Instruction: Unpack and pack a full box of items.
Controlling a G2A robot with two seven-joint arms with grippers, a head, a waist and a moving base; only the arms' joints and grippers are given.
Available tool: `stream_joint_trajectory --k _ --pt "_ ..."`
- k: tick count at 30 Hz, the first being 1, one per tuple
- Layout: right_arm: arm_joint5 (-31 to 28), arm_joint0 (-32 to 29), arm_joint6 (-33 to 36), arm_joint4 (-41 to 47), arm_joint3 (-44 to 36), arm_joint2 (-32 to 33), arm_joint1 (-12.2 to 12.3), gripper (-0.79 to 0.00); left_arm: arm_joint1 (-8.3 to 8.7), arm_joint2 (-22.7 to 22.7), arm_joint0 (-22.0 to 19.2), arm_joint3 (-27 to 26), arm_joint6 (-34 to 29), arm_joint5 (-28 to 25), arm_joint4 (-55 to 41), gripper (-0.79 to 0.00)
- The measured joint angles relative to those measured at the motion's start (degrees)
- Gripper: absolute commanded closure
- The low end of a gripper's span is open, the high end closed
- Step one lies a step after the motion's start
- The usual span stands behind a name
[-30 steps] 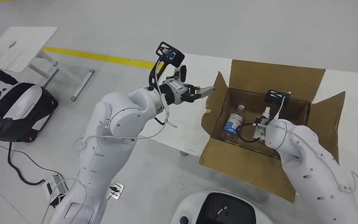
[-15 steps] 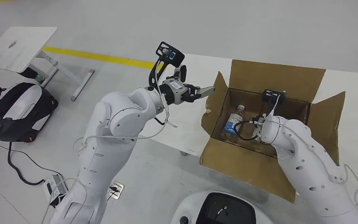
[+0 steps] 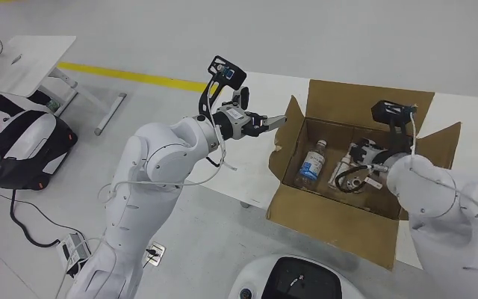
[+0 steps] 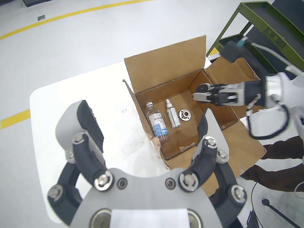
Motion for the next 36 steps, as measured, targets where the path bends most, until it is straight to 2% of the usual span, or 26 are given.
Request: stream_joint_trajectory --k 5,8,13,16,25,28,36 --pt "-10.43 -5.94 2.2 12.76 -8.84 12.38 1.35 0.0 0.0 0.0 0.0 0.0 0.0 0.0 0.0 -0.785" --pt "-16.55 -7.49 3.58 23.46 -8.25 19.96 2.04 0.0 0.0 0.0 0.0 0.0 0.0 0.0 0.0 -0.785" --pt "-23.54 -9.91 4.79 31.08 -6.95 28.37 3.08 0.0 0.0 0.0 0.0 0.0 0.0 0.0 0.0 -0.785" --pt "-25.01 -10.59 5.28 32.45 -6.67 30.19 3.39 0.0 0.0 0.0 0.0 0.0 0.0 0.0 0.0 -0.785" --pt "-24.84 -10.94 4.76 32.72 -6.73 30.08 3.34 0.0 0.0 0.0 0.0 0.0 0.0 0.0 0.0 -0.785" --pt "-26.45 -13.61 -1.95 31.51 -8.57 30.44 3.46 0.0 0.0 0.0 0.0 0.0 0.0 0.0 0.0 -0.785" --pt "-33.87 -22.47 -26.13 15.32 -15.21 31.67 3.66 0.0 0.0 0.0 0.0 0.0 0.0 0.0 0.0 -0.785"
